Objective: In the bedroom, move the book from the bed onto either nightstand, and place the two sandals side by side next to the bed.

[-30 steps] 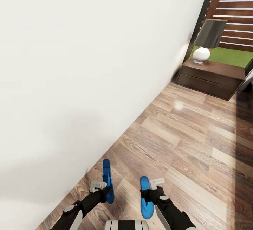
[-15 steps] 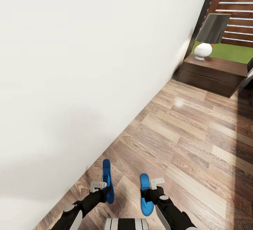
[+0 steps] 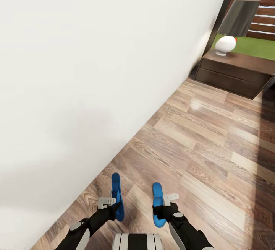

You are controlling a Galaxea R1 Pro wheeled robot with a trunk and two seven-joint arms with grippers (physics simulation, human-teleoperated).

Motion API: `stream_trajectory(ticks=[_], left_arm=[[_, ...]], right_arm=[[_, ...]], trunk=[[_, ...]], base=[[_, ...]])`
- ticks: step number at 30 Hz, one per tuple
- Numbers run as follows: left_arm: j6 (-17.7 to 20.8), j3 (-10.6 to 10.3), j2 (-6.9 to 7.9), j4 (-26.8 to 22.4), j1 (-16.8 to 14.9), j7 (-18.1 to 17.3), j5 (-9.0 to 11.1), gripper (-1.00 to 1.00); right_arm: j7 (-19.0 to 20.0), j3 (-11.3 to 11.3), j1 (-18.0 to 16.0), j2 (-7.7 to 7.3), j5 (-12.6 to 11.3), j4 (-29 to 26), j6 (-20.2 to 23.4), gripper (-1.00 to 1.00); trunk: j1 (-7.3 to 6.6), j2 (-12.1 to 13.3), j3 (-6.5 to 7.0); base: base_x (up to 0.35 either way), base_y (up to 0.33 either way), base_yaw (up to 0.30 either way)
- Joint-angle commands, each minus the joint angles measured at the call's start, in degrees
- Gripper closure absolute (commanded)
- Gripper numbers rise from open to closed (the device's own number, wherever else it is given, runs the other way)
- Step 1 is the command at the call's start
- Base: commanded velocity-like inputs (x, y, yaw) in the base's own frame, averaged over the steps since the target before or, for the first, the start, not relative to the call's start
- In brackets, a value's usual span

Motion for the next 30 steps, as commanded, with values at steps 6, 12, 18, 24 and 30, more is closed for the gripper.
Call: stream_trajectory(ticks=[6,12,18,24,30], left_arm=[[0.2,0.0,0.02,0.0,0.0,-0.2,0.5,1.00],[0.2,0.0,0.06,0.0,0.0,-0.2,0.5,1.00],[0.2,0.0,0.06,0.0,0.0,-0.2,0.5,1.00],[0.2,0.0,0.08,0.0,0.0,-0.2,0.5,1.00],[0.2,0.0,0.08,0.0,0.0,-0.2,0.5,1.00]], right_arm=[[-0.3,0.3,0.0,-0.03,-0.2,-0.1,0.3,-1.00],[-0.2,0.3,0.0,-0.02,-0.2,-0.2,-0.3,-1.00],[-0.1,0.4,0.0,-0.02,-0.2,-0.2,-0.3,-1.00],[0.1,0.5,0.0,-0.02,-0.2,-0.3,-0.5,-1.00],[0.1,0.5,0.0,-0.02,-0.2,-0.4,-0.5,-1.00]], trunk=[[0.14,-0.1,-1.37],[0.22,-0.1,-2.04],[0.22,-0.1,-2.04],[0.22,-0.1,-2.04],[0.22,-0.1,-2.04]], base=[[0.000,0.000,0.000],[0.000,0.000,0.000],[0.000,0.000,0.000],[0.025,0.000,0.000],[0.186,0.000,0.000]])
